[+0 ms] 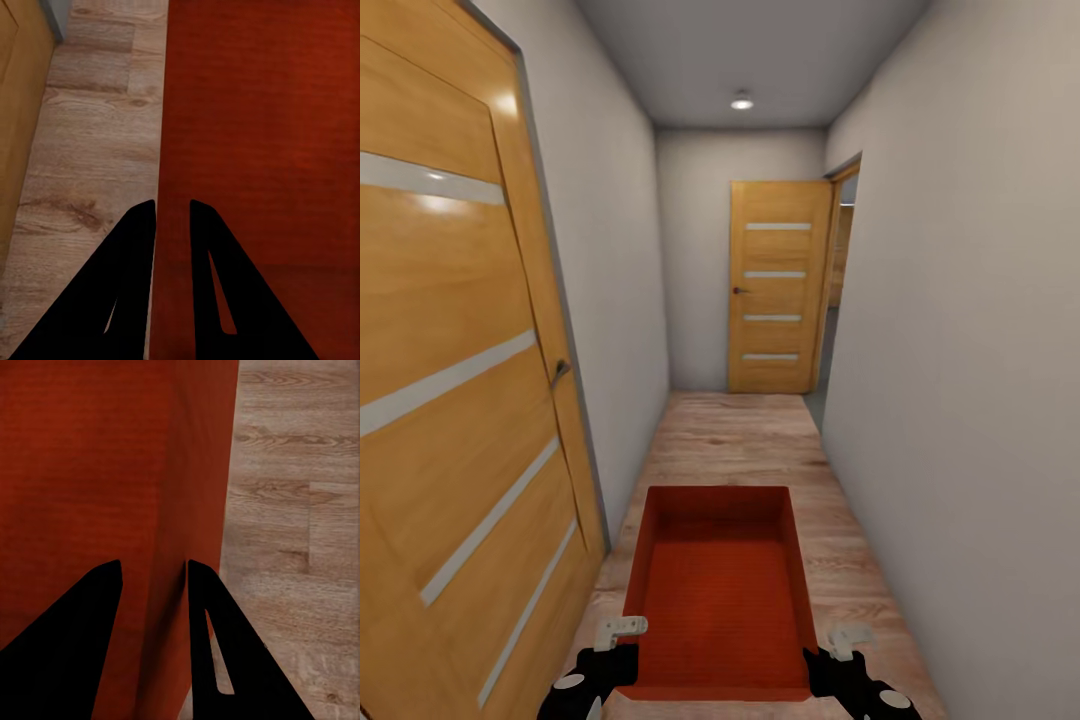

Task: Move the two storage containers from the living room to the garage. In the garage, place one container on the floor and stack the other container on top of it (either order is fine).

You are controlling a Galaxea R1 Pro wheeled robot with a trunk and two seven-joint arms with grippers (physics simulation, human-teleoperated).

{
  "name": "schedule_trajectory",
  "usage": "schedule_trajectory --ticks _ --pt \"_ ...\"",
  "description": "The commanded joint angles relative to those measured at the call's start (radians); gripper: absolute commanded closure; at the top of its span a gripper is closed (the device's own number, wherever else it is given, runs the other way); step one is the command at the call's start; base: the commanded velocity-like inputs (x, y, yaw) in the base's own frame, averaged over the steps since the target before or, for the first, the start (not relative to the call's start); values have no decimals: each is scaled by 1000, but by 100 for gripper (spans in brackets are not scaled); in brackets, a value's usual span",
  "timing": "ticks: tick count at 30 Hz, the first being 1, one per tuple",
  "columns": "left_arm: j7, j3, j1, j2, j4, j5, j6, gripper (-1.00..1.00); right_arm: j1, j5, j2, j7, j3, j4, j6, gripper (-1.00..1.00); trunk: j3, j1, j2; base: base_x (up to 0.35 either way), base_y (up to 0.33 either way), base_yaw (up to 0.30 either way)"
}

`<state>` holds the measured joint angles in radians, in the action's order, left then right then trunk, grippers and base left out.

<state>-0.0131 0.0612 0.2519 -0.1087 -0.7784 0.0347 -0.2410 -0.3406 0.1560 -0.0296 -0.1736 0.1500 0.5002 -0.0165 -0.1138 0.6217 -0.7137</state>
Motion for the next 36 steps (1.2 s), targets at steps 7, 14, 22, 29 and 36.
schedule_trajectory --ticks 7,14,22,29,36 --pt "-4 53 1 0 -12 4 -6 100 0 -70 -3 -21 25 0 -2 100 -2 1 -1 327 74 0" --pt "-4 53 1 0 -12 4 -6 100 0 -70 -3 -21 25 0 -2 100 -2 1 -1 327 -23 0" --pt "-4 52 1 0 -12 4 -6 100 0 -70 -3 -21 25 0 -2 100 -2 1 -1 327 -73 0" --pt "-4 52 1 0 -12 4 -6 100 0 -70 -3 -21 25 0 -2 100 -2 1 -1 327 -34 -101" --pt "-4 52 1 0 -12 4 -6 100 0 -70 -3 -21 25 0 -2 100 -2 1 -1 327 -1 -26"
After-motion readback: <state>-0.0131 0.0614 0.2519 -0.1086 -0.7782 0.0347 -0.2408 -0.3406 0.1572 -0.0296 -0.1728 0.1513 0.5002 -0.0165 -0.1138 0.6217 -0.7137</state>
